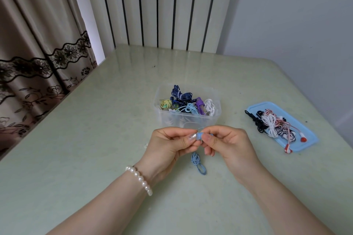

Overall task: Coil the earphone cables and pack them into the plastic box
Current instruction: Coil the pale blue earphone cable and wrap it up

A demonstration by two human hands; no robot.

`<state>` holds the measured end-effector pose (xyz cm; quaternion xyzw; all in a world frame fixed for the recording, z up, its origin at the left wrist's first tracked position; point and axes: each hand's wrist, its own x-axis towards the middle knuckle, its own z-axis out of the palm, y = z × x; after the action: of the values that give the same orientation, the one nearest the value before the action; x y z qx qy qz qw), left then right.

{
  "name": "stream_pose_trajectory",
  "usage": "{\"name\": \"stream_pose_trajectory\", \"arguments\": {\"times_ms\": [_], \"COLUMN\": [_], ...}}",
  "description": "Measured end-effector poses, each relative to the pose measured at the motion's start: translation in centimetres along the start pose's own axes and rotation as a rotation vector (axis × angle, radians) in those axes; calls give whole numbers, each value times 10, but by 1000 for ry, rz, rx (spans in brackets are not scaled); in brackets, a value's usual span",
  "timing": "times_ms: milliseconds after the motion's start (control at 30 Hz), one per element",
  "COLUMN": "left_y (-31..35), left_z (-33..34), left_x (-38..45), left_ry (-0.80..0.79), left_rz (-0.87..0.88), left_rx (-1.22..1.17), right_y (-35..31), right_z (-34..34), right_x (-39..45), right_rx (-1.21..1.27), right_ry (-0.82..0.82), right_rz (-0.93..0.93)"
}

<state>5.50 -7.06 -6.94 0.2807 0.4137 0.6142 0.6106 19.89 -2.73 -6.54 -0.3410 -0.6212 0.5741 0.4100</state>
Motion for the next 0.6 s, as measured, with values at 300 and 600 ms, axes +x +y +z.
{"name": "stream_pose_trajectory", "arguments": {"times_ms": [300,600], "left_y": [34,41], "left_z": [-39,-70], "left_x": [9,15], "left_ry": [171,255], "left_rz": [73,50], "left_rx": [423,958], "right_y": [15,19], "right_z": [-17,-23], "right_x": [7,11], "right_rx": [-519,-554], "right_ry": [75,182], "right_rz": [141,104]}}
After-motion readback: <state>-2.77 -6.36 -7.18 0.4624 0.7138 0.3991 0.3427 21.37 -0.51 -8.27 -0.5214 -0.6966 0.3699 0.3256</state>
